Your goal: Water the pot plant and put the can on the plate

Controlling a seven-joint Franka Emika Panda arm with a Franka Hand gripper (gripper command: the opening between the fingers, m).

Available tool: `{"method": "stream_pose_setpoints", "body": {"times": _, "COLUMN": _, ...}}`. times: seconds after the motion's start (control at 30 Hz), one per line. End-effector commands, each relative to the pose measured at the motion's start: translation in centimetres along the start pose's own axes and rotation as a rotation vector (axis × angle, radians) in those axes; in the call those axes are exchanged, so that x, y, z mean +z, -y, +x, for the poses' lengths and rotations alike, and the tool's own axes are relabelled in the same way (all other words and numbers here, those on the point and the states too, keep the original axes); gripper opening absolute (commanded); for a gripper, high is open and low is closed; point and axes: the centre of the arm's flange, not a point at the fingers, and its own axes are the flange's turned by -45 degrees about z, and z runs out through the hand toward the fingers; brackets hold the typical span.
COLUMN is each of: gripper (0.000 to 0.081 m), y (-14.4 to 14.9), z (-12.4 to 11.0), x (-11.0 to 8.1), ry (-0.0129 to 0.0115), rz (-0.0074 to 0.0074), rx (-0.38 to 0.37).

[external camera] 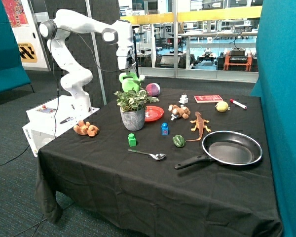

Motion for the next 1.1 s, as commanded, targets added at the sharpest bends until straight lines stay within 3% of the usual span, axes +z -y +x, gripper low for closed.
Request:
{"method": "stream_pose_setpoints", "body": {"times": 0.0, "gripper": 0.0, "y": -2.1, "z": -2.2, "x": -0.6, "ry": 0.0, "rz": -0.0006, "rx": 0.017}}
{"method": "stream_pose_setpoints", "body": {"times": 0.8, "gripper": 0.0, "y": -7.8, "z": -7.7, "x": -1.2, "ry": 0.0, "rz": -0.0006, "rx": 0.107}}
{"method": "stream_pose_setpoints", "body": {"times": 1.07, "gripper": 0.0, "y": -10.0, "z": -8.2, "x": -0.8, "ry": 0.0, "rz": -0.0006, "rx": 0.188}}
